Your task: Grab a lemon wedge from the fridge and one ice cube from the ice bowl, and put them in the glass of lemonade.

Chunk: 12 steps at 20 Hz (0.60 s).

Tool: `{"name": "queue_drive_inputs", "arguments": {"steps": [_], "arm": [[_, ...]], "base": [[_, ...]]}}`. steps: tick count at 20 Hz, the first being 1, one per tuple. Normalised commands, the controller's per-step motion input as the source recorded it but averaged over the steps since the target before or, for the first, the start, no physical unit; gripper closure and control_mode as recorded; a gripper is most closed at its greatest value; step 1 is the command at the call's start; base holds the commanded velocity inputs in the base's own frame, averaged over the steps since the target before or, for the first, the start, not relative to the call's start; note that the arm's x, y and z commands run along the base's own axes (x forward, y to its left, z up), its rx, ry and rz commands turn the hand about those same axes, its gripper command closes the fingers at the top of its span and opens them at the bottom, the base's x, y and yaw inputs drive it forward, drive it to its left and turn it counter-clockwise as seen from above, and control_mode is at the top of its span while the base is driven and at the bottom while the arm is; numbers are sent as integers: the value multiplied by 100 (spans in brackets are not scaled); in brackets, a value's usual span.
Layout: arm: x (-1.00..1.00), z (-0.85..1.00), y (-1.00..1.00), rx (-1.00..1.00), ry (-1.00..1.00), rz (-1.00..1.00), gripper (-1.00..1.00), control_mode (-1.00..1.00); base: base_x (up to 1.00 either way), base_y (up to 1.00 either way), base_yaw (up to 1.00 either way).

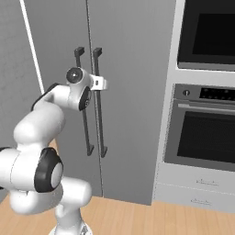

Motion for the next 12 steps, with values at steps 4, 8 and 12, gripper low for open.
{"name": "queue_drive_inputs", "arguments": {"steps": [4,8,12], "arm": [[62,-24,13,0,0,0,-100,-100],[61,-22,14,0,0,0,-100,-100],[61,-16,3,0,0,0,-100,-100]], "base": [[0,0,0],[0,0,0],[0,0,0]]}}
